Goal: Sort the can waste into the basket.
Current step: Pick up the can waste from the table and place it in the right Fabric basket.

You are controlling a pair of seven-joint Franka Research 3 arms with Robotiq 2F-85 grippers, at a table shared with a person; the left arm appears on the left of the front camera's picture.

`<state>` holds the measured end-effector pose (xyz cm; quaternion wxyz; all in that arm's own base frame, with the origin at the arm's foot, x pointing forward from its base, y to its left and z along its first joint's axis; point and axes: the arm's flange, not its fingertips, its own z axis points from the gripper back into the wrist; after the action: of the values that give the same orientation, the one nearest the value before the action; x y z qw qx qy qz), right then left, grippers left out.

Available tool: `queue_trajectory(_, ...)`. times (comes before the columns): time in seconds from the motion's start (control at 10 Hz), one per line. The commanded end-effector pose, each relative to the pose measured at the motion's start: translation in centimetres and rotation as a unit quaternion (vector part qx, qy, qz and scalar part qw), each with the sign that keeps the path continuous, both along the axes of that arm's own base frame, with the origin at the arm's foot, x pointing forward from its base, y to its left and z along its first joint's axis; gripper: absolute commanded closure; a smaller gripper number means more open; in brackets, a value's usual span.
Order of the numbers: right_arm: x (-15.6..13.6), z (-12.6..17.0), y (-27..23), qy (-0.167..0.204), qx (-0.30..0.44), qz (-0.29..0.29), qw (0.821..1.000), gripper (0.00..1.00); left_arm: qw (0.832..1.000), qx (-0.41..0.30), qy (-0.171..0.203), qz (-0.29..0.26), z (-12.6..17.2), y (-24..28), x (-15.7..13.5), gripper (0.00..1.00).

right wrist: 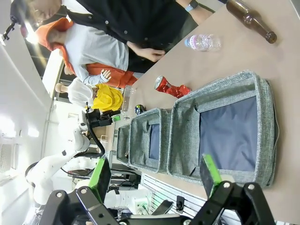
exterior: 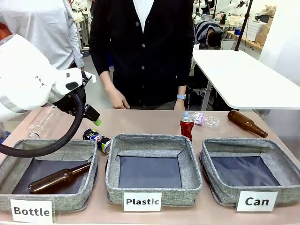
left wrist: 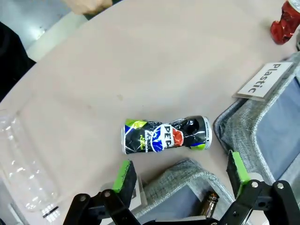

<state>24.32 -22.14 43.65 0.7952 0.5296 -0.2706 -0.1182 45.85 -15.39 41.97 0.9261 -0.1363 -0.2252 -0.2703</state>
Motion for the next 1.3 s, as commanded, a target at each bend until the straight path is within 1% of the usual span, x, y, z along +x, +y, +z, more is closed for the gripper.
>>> queue_trajectory(0.0, 0.2, 0.1, -0.1, -0.019, 0.004, -0.001, 1.0, 0.0, 0.999, -0.005, -0.025, -0.035, -0.5, 0.3, 1.6, 0.0)
queue_trajectory(0.1, 0.2, 0.1, -0.1, -0.019, 0.004, -0.001, 1.0, 0.0, 0.992, -0.002, -0.065, -0.108, 0.3, 0.6, 2.2, 0.0)
queue_trajectory(0.2, 0.2, 0.1, -0.1, -0.019, 0.004, -0.001, 1.0, 0.0, 0.983, 0.014, -0.099, -0.152, 0.8, 0.7, 2.1, 0.0)
queue_trajectory(0.3, 0.2, 0.1, -0.1, -0.019, 0.004, -0.001, 1.0, 0.0, 0.968, 0.027, -0.119, -0.217, 1.3, 0.7, 1.7, 0.0)
queue_trajectory(0.4, 0.2, 0.1, -0.1, -0.019, 0.004, -0.001, 1.0, 0.0, 0.94, 0.024, -0.16, -0.3, 2.3, 1.9, 0.6, 0.0)
queue_trajectory(0.5, 0.2, 0.1, -0.1, -0.019, 0.004, -0.001, 1.0, 0.0, 0.898, 0.008, -0.185, -0.4, 4.3, 4.5, -1.1, 0.0)
queue_trajectory(0.6, 0.2, 0.1, -0.1, -0.019, 0.004, -0.001, 1.0, 0.0, 0.871, -0.004, -0.19, -0.453, 6.3, 7.4, -3.3, 0.0)
queue_trajectory(0.7, 0.2, 0.1, -0.1, -0.019, 0.004, -0.001, 1.0, 0.0, 0.853, 0.01, -0.196, -0.484, 8.4, 10.7, -5.9, 0.0)
queue_trajectory(0.8, 0.2, 0.1, -0.1, -0.019, 0.004, -0.001, 1.0, 0.0, 0.838, -0.008, -0.183, -0.514, 10.0, 14.3, -8.7, 0.0)
queue_trajectory(0.9, 0.2, 0.1, -0.1, -0.019, 0.004, -0.001, 1.0, 0.0, 0.855, 0.005, -0.185, -0.484, 11.1, 18.4, -10.2, 0.0)
queue_trajectory(1.0, 0.2, 0.1, -0.1, -0.019, 0.004, -0.001, 1.0, 0.0, 0.855, -0.01, -0.204, -0.477, 11.8, 24.2, -10.9, 0.0)
queue_trajectory(1.1, 0.2, 0.1, -0.1, -0.019, 0.004, -0.001, 1.0, 0.0, 0.85, -0.016, -0.226, -0.475, 11.2, 28.6, -11.5, 0.0)
queue_trajectory(1.2, 0.2, 0.1, -0.1, -0.019, 0.004, -0.001, 1.0, 0.0, 0.849, -0.031, -0.243, -0.468, 10.1, 32.5, -12.1, 0.0)
